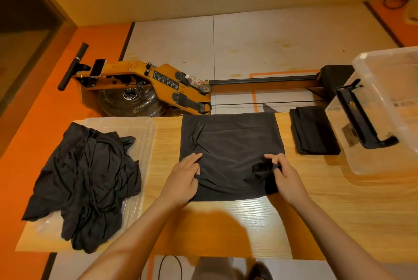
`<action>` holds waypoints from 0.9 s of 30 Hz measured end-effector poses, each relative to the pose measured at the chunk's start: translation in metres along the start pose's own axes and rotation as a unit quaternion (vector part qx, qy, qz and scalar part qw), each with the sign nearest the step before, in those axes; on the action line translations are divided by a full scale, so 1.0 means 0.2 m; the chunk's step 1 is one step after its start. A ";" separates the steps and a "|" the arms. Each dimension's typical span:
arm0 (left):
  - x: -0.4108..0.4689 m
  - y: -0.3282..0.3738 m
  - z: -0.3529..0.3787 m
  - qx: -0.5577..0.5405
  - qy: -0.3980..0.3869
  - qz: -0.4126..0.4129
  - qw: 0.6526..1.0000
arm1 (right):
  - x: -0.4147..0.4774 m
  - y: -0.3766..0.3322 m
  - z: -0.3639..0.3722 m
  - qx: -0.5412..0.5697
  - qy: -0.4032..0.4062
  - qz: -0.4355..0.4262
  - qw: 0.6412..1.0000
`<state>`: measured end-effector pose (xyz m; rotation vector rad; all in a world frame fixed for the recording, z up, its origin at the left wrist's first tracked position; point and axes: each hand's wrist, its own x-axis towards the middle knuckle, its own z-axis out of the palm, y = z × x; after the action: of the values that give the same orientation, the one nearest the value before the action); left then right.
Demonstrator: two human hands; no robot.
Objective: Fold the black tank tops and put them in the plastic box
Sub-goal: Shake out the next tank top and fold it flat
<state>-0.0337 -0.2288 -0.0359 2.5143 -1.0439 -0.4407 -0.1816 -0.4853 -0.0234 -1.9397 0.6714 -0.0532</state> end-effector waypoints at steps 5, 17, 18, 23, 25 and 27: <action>-0.30 0.00 0.06 0.056 -0.004 0.012 0.998 | -0.30 0.12 -0.03 0.024 -0.001 -0.033 0.999; -0.78 0.07 0.20 0.182 0.093 -0.037 0.978 | -0.72 0.45 -0.04 -0.204 0.022 -0.154 0.967; -0.84 0.06 0.22 0.186 0.088 -0.054 0.977 | -0.74 0.47 -0.05 -0.229 0.018 -0.160 0.960; -1.07 0.05 0.28 0.143 0.083 -0.121 0.979 | -0.83 0.49 -0.04 -0.266 0.043 -0.138 0.953; -1.06 0.06 0.27 0.121 0.076 -0.132 0.981 | -0.84 0.44 0.00 -0.261 0.042 -0.139 0.955; -0.98 0.09 0.24 0.098 0.071 -0.136 0.983 | -0.83 0.37 0.05 -0.259 0.030 -0.147 0.954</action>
<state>-0.1976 -0.1086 -0.0419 2.8308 -0.7249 -0.2369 -0.3497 -0.4197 -0.0486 -2.5455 0.4551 -0.1324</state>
